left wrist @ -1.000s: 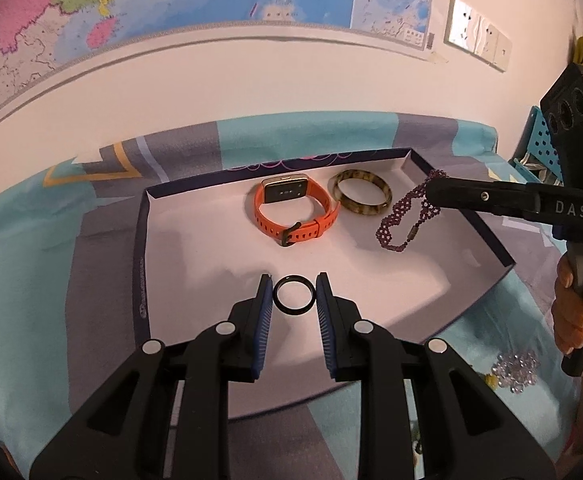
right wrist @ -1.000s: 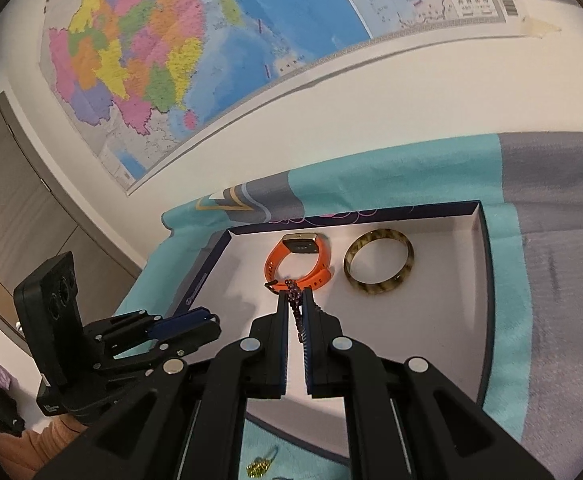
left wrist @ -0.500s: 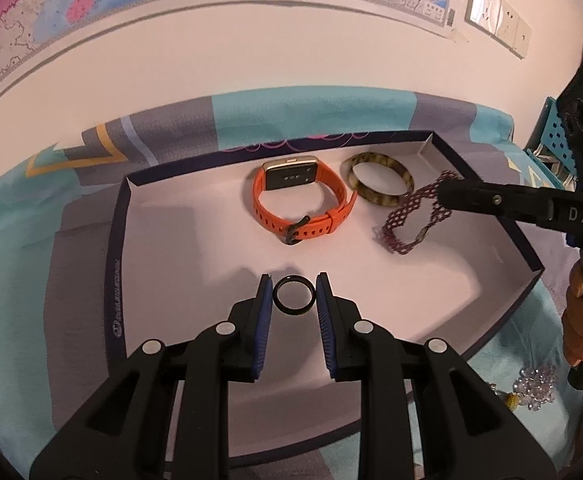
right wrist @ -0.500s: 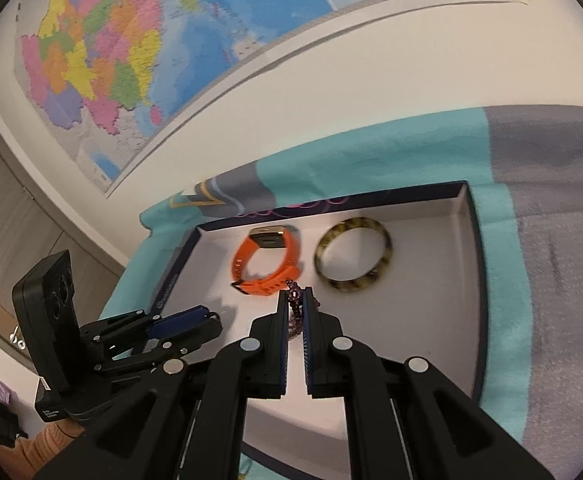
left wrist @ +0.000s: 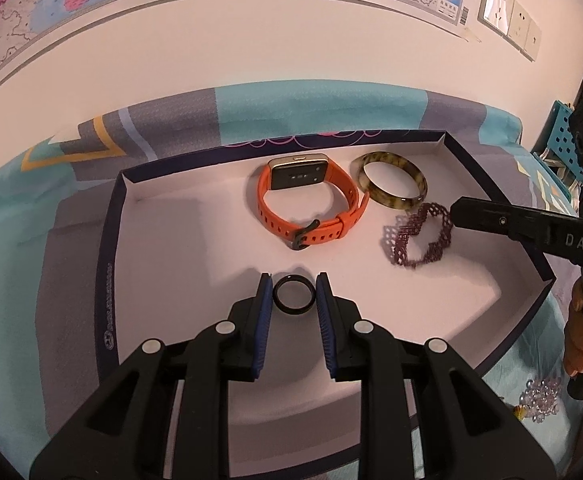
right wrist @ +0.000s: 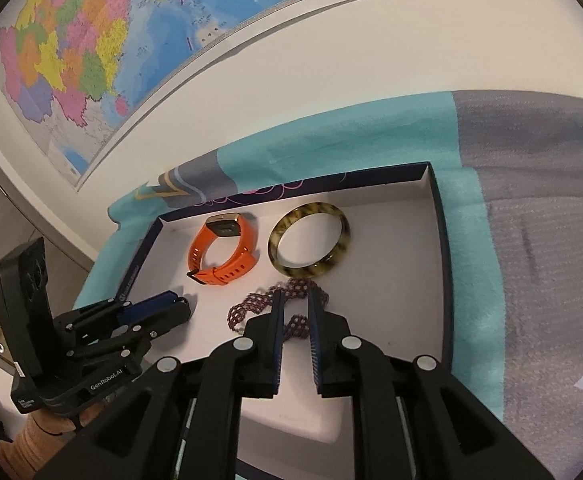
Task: Organize jewelry
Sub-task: 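Carry the beaded bracelet and black ring into the box and open both grippers, then withdraw both grippers from the box, moving the left gripper toward the pink ring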
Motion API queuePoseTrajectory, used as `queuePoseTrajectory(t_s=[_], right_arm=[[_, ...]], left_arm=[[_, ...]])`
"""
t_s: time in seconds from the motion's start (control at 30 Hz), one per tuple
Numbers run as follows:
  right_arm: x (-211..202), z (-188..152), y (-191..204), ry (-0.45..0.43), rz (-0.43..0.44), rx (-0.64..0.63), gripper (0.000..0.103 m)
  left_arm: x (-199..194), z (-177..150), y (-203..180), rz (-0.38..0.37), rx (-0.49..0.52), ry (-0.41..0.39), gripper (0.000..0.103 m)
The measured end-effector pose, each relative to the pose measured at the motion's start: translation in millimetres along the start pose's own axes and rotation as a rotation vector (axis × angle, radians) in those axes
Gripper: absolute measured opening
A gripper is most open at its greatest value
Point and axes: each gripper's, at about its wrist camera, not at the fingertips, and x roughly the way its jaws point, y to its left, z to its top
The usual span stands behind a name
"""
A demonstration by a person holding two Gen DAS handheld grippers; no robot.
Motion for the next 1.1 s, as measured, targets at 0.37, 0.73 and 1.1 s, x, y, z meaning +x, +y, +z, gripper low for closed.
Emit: queuePoseTrajectory(t_s=[0.37, 0.73, 1.1], right_arm=[[11, -1, 4, 0.029, -0.05, -0.032, 0.01], [2, 0, 2, -0.001, -0.065, -0.02, 0.011], [-61, -27, 17, -0.066, -0.014, -0.114, 0.042]], left_arm=[[2, 3, -2, 0.004, 0.003, -0.001, 0.023], [8, 11, -7, 0.012, 0.012, -0.018, 0.024], [-46, -7, -13, 0.036, 0.043, -0.146, 0.052]])
